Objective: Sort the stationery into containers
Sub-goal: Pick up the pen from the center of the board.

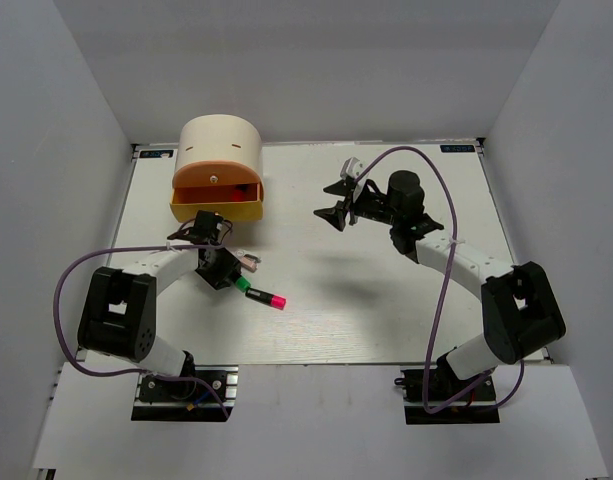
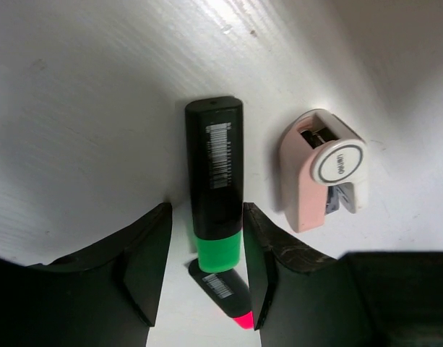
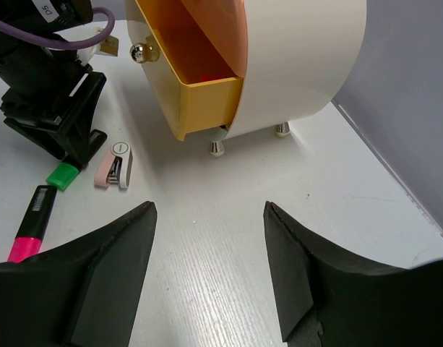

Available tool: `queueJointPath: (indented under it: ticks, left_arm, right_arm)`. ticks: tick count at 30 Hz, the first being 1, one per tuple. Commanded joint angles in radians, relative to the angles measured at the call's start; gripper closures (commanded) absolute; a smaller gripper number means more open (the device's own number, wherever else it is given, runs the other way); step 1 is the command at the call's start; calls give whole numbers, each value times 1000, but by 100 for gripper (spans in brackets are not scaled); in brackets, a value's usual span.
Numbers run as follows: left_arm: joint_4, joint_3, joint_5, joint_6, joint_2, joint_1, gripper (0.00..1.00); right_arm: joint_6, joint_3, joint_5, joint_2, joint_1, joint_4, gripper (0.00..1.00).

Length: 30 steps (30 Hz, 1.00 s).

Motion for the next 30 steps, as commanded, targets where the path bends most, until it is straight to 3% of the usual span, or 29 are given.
queueJointPath:
  ticks: [1, 10, 13, 14, 19, 27, 30]
  left_arm:
    - [-154, -40, -94, 64, 40, -2, 45]
    - [-163, -13, -85, 73, 58, -2, 58]
    - [-163, -13, -85, 82, 58, -2, 66]
    - [-163, -13, -85, 82, 58, -2, 75]
    - [-154, -13, -48, 82, 32, -2, 87]
    - [-31, -22, 24, 126, -298, -20, 100]
    - [82, -58, 83, 148, -438, -20, 100]
  right_arm:
    - [11, -15, -14, -41, -3, 64, 33]
    - [13, -27, -11, -54, -4, 76, 33]
    - [11, -34, -8, -57, -4, 76, 33]
    - [11, -35, -8, -60, -7, 76, 33]
    - [11, -38, -13, -60, -6, 76, 33]
    - [11, -43, -19, -58, -6, 70, 34]
    - [13, -44, -36, -51, -6, 70, 47]
